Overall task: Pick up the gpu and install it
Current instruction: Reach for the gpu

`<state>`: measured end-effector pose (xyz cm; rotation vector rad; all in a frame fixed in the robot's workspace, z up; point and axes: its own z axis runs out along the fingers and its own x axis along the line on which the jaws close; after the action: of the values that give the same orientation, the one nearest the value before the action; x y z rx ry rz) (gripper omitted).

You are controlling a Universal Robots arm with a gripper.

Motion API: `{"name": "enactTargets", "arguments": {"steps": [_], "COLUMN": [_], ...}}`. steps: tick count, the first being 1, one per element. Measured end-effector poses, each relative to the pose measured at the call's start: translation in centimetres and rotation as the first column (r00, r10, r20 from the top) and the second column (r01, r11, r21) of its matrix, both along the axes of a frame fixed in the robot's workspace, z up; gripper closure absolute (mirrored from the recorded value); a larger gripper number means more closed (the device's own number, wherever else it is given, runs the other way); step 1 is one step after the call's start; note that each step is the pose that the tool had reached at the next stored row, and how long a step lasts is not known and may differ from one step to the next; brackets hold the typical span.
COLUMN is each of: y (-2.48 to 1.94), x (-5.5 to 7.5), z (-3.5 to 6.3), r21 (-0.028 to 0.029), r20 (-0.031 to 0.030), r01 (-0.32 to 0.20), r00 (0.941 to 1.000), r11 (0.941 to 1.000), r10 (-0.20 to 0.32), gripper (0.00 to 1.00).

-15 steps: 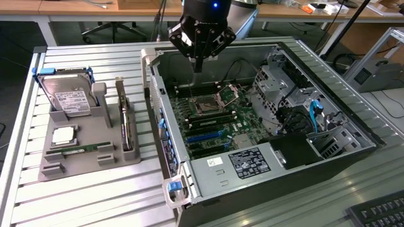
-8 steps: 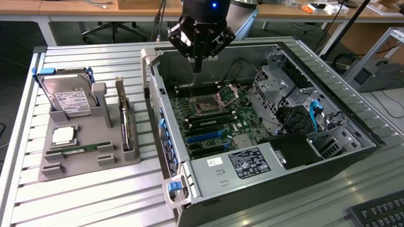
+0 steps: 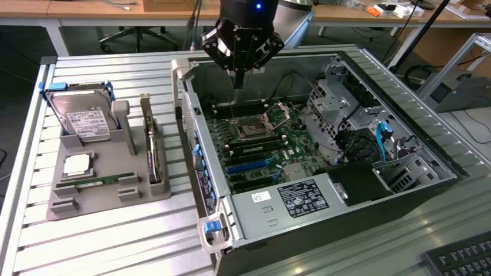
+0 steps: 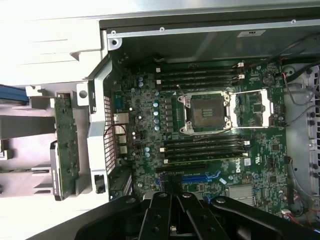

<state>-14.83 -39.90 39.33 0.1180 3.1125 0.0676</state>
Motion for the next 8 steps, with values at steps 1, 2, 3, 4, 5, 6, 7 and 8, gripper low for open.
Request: {"name": "enactTargets", "arguments": {"steps": [1, 2, 3, 4, 5, 6, 7, 8], "y": [0.0, 0.0, 0.0, 0.0, 0.0, 0.0, 0.0, 0.0], "x": [-0.06, -0.09, -0.11, -0.15, -0.17, -0.2, -0.23, -0.27], "z": [0.0, 0.0, 0.0, 0.0, 0.0, 0.0, 0.0, 0.0], "r21": [0.0, 0.0, -0.0001, 0.0, 0.0, 0.0, 0.0, 0.0], "r20": [0.0, 0.0, 0.0, 0.0, 0.0, 0.0, 0.0, 0.0], "r01": [0.0, 0.0, 0.0, 0.0, 0.0, 0.0, 0.0, 0.0], "r00": [1.0, 1.0, 1.0, 1.0, 1.0, 1.0, 1.0, 1.0], "r11": [1.0, 1.0, 1.0, 1.0, 1.0, 1.0, 1.0, 1.0], "r10": [0.0, 0.0, 0.0, 0.0, 0.0, 0.0, 0.0, 0.0], "gripper": [0.9, 0.9, 0.9, 0.9, 0.9, 0.9, 0.9, 0.9]}}
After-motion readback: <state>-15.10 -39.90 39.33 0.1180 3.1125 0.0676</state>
